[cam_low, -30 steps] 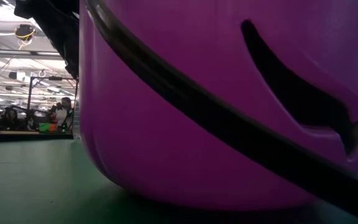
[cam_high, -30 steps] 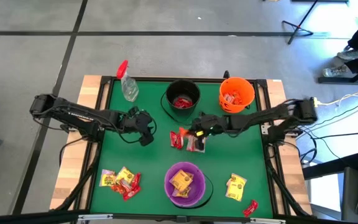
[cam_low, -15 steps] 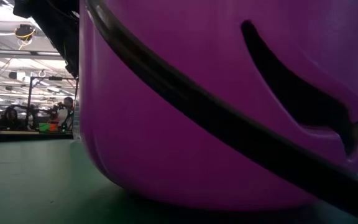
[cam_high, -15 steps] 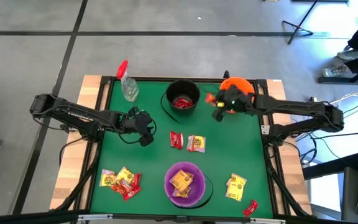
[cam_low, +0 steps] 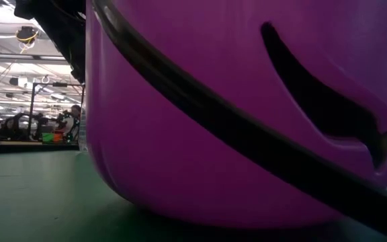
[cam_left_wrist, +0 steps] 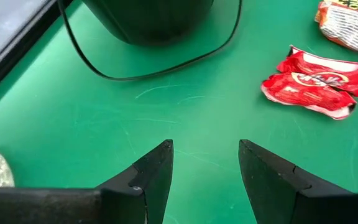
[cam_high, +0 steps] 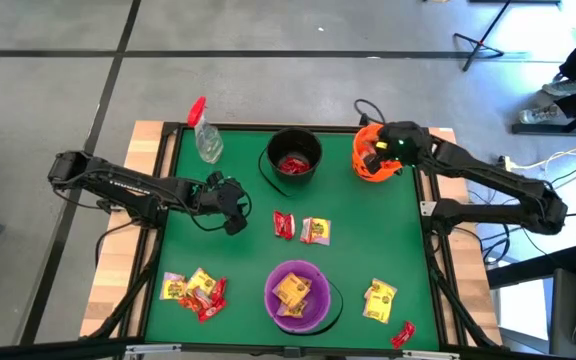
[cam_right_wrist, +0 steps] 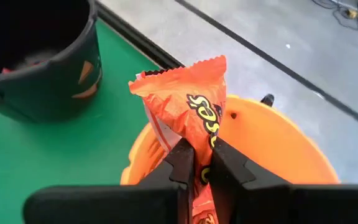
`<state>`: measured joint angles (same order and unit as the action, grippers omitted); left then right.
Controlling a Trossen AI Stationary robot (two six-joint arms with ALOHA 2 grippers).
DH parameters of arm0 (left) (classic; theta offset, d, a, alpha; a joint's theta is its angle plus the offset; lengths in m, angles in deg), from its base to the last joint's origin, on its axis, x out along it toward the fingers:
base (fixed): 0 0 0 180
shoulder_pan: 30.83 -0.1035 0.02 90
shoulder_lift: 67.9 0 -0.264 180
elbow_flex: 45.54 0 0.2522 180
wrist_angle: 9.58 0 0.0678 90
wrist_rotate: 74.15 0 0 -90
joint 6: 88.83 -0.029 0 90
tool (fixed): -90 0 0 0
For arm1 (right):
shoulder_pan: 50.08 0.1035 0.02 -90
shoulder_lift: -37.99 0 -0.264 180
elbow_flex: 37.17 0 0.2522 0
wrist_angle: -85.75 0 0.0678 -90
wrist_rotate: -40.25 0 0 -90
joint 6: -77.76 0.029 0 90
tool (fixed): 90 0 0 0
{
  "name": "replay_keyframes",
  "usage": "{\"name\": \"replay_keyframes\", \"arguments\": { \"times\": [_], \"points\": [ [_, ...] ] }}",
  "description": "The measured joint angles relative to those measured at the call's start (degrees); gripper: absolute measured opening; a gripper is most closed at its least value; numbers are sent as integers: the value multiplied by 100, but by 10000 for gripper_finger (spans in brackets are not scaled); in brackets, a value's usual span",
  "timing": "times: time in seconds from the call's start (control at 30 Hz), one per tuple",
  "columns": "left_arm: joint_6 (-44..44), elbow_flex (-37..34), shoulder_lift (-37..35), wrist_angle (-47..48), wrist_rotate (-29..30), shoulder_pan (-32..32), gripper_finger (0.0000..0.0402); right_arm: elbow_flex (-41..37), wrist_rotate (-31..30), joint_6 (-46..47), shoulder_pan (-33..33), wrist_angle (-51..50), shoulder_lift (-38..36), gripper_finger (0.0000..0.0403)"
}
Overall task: Organize candy in baskets
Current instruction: Put the orange candy pack into the orange bucket, then put the top orange candy pack into the orange bucket
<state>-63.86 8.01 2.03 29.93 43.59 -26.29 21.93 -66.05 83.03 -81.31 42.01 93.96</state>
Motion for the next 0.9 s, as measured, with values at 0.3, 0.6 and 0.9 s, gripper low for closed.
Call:
{"name": "replay_keyframes", "arguments": {
  "times": [0.3,0.6,0.9],
  "points": [
    [0,1,2,-2,126,0,172,-1009,381,478,-496,417,-494,38],
    [0,2,2,-243,121,0,172,-1006,273,70,-481,840,-529,109],
    [40,2,2,-275,20,0,172,-1003,191,-105,-480,933,-636,206]
  ]
}}
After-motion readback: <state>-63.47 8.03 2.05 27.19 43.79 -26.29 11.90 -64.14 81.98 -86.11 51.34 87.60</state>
